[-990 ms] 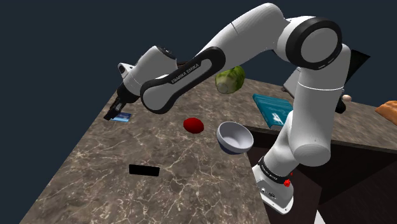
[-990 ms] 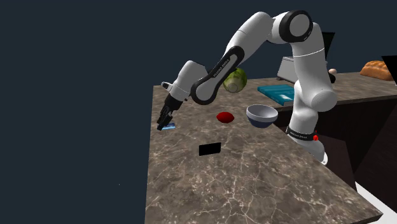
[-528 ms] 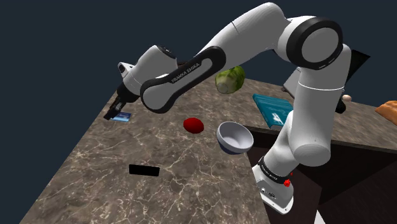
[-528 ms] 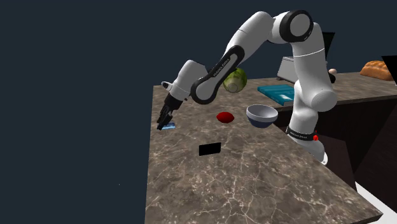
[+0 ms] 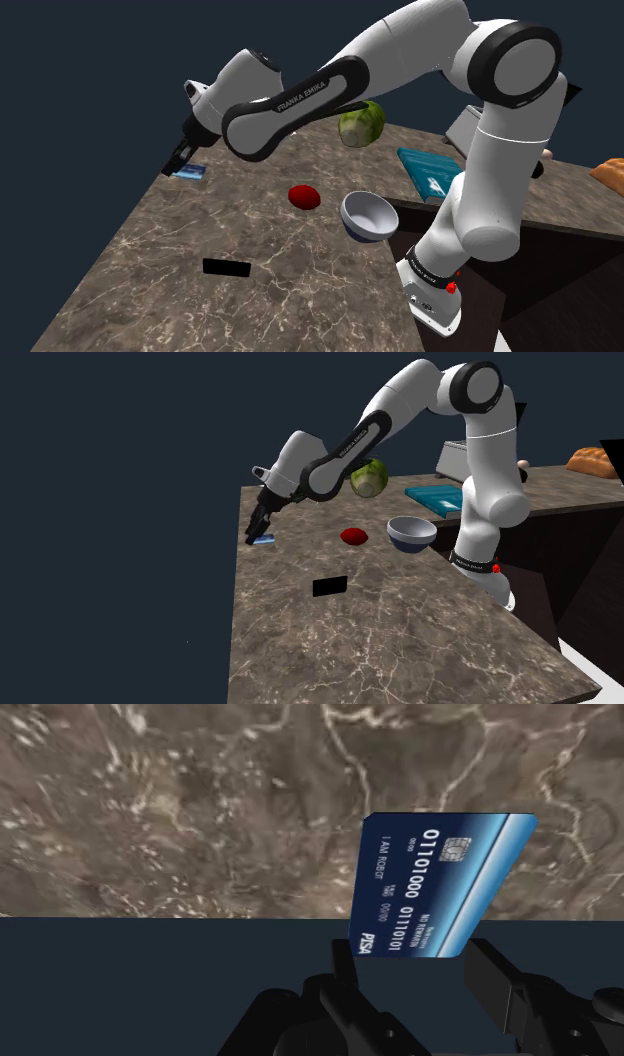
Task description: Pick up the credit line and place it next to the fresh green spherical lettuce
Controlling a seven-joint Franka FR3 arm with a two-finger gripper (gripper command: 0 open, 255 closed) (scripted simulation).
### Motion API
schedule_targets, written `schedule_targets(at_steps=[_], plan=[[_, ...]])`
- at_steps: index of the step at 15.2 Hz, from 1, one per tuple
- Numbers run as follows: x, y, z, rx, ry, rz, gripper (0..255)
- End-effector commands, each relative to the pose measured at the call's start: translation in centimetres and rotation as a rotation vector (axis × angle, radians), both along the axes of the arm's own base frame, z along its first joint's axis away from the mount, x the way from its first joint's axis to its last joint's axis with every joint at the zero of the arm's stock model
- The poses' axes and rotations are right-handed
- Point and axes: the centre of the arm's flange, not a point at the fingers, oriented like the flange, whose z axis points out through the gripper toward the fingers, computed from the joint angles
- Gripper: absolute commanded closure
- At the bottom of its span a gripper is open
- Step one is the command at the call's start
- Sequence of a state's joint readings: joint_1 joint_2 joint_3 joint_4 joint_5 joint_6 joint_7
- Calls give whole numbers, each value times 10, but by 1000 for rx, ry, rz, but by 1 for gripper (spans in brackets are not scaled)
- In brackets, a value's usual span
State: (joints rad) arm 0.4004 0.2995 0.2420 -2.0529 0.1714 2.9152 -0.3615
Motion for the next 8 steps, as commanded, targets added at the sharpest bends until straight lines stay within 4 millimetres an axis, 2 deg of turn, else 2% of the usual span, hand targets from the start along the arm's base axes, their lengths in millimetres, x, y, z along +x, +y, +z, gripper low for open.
schedule_targets(at_steps=[1,8], plan=[[1,0,11,0,0,0,255],[1,0,48,0,0,0,255]])
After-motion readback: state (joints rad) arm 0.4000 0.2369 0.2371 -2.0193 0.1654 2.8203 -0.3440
